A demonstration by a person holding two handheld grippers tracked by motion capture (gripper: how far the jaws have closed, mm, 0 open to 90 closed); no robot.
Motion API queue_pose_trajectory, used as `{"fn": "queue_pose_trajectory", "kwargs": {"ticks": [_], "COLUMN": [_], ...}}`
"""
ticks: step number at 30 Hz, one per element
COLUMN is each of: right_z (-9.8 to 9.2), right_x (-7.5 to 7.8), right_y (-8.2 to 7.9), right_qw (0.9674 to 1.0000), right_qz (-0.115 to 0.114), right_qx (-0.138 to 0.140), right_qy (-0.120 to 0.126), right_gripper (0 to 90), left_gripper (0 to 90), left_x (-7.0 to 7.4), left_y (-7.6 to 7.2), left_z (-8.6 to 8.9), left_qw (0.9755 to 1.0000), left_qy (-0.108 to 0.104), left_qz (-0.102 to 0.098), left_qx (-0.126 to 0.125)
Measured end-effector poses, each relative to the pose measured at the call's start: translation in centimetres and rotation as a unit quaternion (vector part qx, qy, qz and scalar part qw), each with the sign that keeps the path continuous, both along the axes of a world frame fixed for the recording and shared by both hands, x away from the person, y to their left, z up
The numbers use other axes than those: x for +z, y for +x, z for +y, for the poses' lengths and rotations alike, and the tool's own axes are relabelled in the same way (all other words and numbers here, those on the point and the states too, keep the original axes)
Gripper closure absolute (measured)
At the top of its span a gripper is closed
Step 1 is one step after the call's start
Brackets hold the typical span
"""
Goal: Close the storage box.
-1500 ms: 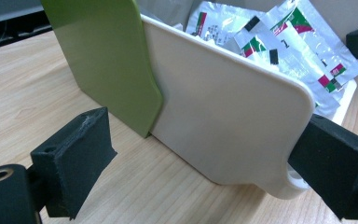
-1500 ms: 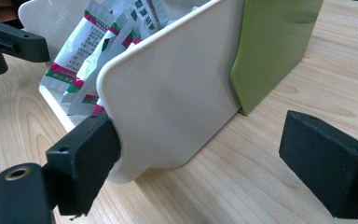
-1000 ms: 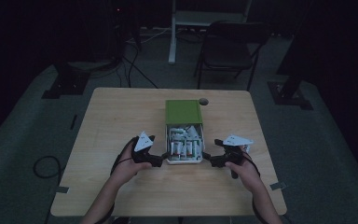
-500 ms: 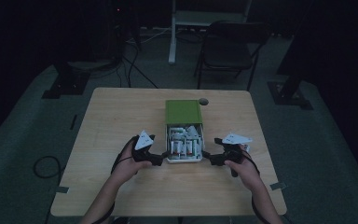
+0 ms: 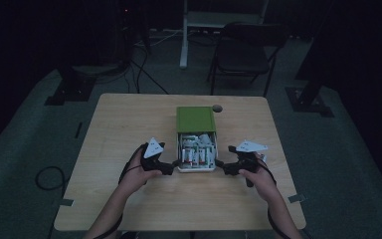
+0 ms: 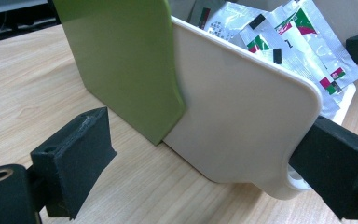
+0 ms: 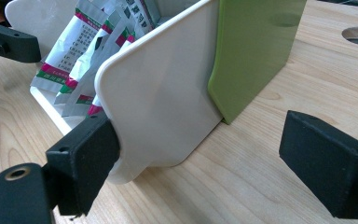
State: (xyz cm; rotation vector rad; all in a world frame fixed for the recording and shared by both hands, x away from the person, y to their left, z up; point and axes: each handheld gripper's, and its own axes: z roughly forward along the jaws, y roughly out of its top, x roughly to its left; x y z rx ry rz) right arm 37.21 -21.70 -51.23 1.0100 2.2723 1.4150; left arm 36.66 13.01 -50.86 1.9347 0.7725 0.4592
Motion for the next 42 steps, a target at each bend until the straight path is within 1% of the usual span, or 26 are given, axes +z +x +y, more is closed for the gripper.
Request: {"fn": "queue_pose_trajectory", "kwargs": {"ticks": [10,12,21,31,38,42], "right_z": [0.0,0.0,0.0,0.0,0.1,0.2], "right_x": [-0.1,-0.1,-0.3,-0.2,-0.2,-0.2], "right_y": [0.6,0.6,1.0,1.6,2.0,2.2], "right_qw": [1.0000,0.9999,0.9997,0.9997,0.9994,0.9992], "right_qz": [0.003,0.003,0.008,0.011,0.012,0.012], "right_qx": [-0.008,-0.010,-0.017,-0.021,-0.027,-0.034], "right_qy": [0.004,0.005,0.013,0.009,0.015,0.021], "right_gripper": [11.5,11.5,11.5,11.5,11.5,11.5], "left_gripper": [8.2,8.2,8.2,8.2,8.2,8.2], "left_x": [0.0,-0.1,-0.1,-0.1,-0.1,0.0], "left_y": [0.5,0.6,1.0,1.5,2.0,2.4], "left_z": [0.0,0.0,-0.1,-0.2,-0.1,-0.1], "left_qw": [1.0000,1.0000,1.0000,1.0000,0.9999,0.9999], "left_qy": [0.001,-0.003,-0.001,-0.003,-0.008,-0.006], "left_qz": [-0.003,0.000,0.001,0.001,0.003,0.001], "left_qx": [0.000,0.000,0.004,0.005,0.010,0.013]}}
